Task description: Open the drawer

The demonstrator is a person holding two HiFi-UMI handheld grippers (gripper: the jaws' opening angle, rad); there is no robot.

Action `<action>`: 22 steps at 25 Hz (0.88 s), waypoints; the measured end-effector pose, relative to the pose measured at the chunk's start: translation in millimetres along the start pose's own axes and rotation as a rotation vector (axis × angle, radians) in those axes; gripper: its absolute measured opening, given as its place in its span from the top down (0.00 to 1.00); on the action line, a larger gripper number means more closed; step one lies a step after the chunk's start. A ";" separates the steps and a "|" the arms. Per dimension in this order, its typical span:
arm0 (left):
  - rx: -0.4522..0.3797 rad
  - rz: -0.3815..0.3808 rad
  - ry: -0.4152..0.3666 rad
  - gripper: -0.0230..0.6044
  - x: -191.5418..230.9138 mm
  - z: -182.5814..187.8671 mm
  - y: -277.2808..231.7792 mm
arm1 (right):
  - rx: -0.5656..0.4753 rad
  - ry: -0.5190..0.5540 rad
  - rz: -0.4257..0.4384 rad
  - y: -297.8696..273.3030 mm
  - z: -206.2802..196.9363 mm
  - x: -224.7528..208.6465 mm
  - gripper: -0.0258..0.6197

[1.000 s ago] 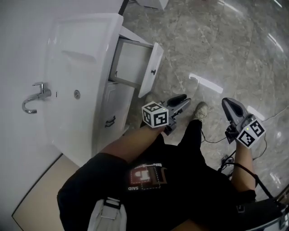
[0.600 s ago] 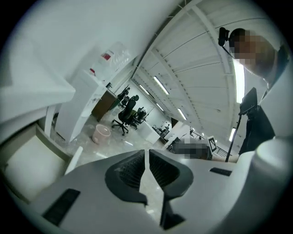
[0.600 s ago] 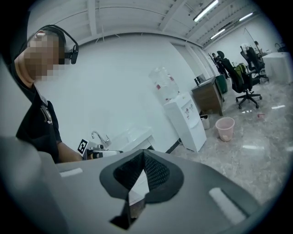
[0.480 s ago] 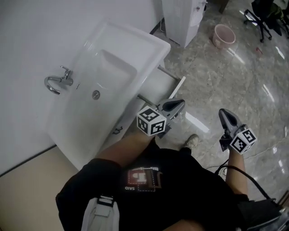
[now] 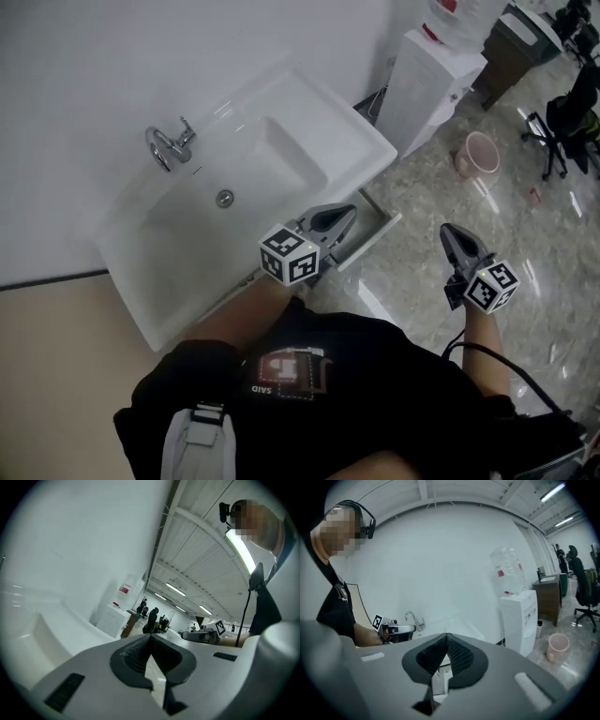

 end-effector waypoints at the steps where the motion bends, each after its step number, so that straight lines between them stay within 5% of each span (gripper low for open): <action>1: -0.015 0.026 0.006 0.96 8.6 6.6 9.5 | 0.009 0.021 0.027 -12.1 8.8 8.1 0.97; 9: -0.116 0.195 -0.009 0.96 69.9 50.1 112.0 | 0.074 0.141 0.174 -102.2 51.4 87.6 0.97; 22: -0.117 0.365 -0.052 0.96 138.4 84.7 278.0 | 0.098 0.177 0.281 -207.2 62.6 187.4 0.97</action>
Point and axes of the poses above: the fingertips, and each gripper's own axes: y backward along the fingers, x to its left, z out of its top, the point moved 1 cm from there along y, backward along the fingers, and after that the axes turned 13 degrees about -y, right-handed, at the moved point
